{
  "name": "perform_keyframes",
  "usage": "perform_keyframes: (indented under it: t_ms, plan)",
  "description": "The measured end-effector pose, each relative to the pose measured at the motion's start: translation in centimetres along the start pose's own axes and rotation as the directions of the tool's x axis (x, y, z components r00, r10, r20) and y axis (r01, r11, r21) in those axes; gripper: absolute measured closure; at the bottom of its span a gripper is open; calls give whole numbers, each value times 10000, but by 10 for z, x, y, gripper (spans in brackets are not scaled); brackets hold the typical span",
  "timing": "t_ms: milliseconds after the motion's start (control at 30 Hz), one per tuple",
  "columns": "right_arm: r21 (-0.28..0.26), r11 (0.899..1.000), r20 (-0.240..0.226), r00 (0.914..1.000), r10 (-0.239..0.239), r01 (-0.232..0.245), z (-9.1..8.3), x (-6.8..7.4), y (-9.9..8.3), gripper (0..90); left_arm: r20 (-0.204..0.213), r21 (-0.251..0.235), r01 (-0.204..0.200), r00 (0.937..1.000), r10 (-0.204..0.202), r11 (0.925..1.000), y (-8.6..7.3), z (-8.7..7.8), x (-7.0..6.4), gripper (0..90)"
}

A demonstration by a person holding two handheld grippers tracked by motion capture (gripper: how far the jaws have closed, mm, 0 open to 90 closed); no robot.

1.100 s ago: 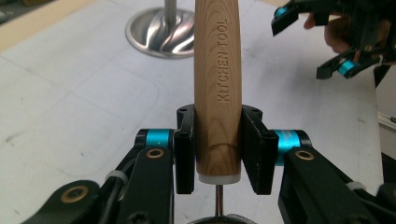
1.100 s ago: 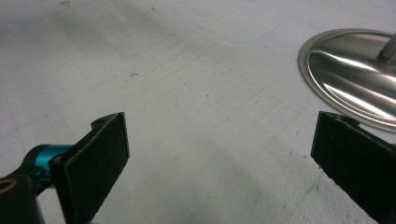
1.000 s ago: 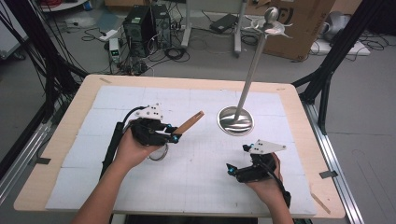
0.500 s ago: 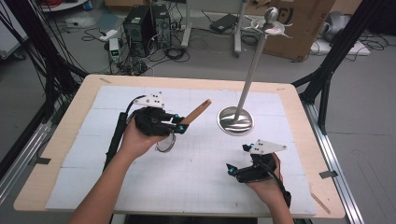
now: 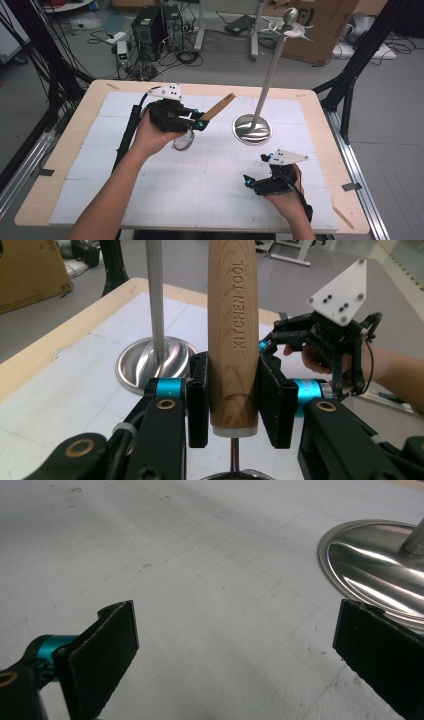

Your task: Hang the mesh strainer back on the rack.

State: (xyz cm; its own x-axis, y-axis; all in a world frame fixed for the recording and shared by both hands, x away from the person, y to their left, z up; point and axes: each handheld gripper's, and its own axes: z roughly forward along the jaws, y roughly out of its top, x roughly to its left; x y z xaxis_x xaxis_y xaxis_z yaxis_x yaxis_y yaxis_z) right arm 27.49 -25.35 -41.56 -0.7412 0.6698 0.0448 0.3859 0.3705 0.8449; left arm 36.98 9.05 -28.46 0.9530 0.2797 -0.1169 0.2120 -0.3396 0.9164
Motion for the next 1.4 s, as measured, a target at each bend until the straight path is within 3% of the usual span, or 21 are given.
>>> perform_keyframes:
  t_ms: [433, 900, 1400]
  plan:
    - [-12, 10000, 1, 10000, -13, 13, 0, 0, 0, 31, 173, -38, -371, 9992, 372, 9993, 31, 3, 9, 686]
    - [-50, 10000, -16, 10000, 37, -37, -1, -2, 0, 31, 216, -407, -467, 9986, 476, 9981, 58, 1, 22, 686]
    - [-106, 9999, 12, 9999, 107, -107, -3, -4, 0, 31, 356, -720, -569, 9976, 596, 9958, 83, 11, 30, 686]
